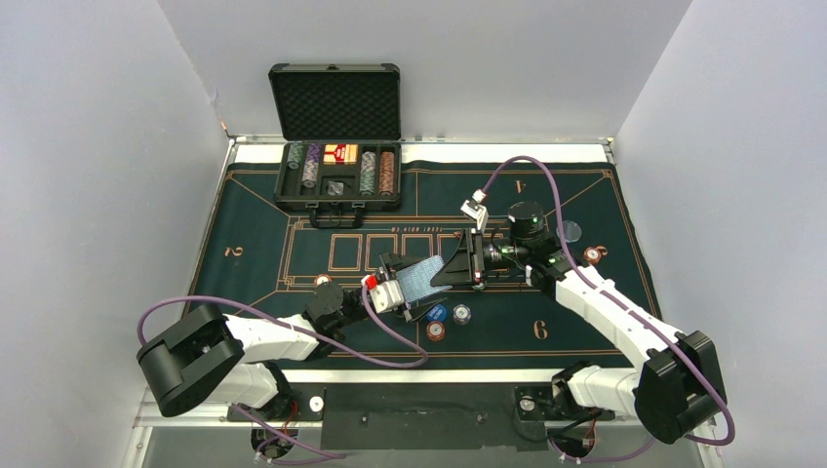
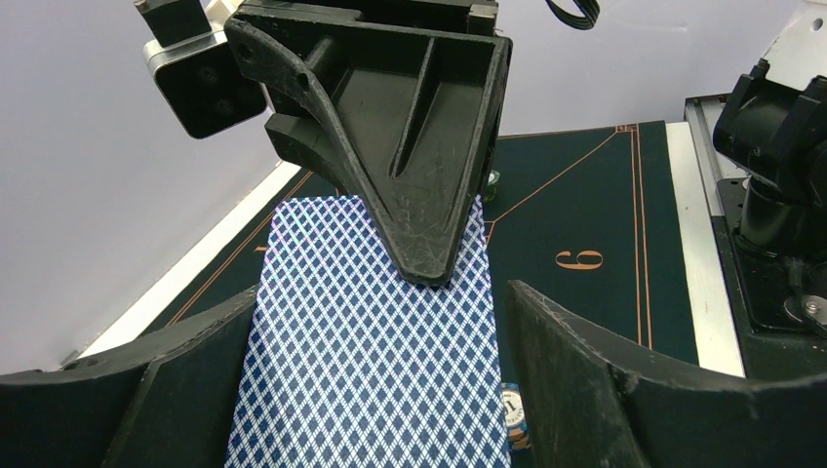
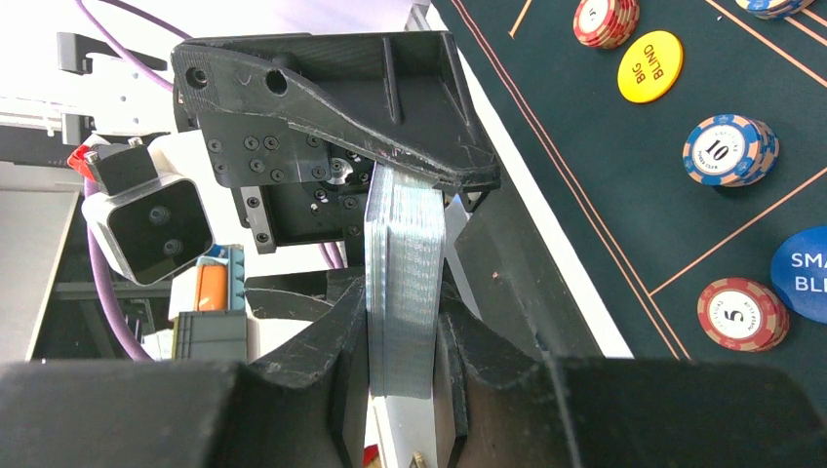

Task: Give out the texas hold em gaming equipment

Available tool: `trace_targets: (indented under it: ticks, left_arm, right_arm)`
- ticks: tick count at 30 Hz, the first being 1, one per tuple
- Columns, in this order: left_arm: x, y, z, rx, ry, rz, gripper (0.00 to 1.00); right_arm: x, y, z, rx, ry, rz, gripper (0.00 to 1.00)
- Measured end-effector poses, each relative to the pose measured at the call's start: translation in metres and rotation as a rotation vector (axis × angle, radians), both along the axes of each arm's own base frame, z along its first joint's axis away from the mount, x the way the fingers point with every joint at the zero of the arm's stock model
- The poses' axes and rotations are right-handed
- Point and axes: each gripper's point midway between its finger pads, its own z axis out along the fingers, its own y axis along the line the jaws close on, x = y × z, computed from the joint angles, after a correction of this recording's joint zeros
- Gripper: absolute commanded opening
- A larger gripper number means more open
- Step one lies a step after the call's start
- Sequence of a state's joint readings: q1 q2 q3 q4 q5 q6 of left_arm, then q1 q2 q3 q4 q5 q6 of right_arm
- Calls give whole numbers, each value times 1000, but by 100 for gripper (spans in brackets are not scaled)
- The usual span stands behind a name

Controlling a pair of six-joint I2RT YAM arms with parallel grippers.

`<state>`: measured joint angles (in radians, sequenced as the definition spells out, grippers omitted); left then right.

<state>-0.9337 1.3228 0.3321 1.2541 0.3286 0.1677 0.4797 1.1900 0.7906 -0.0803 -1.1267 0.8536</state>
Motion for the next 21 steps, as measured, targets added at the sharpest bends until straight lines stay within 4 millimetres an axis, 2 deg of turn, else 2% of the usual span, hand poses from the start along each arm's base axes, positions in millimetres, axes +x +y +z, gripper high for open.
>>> trace_targets:
  ticks: [11, 21]
  left_arm:
    - [1, 0, 5, -18, 0, 6, 75]
    - [3, 0, 7, -35, 15, 13, 62]
  right_arm:
    - [1, 1, 3, 10, -2, -4, 0]
    - [0, 1, 4, 14, 1, 2, 0]
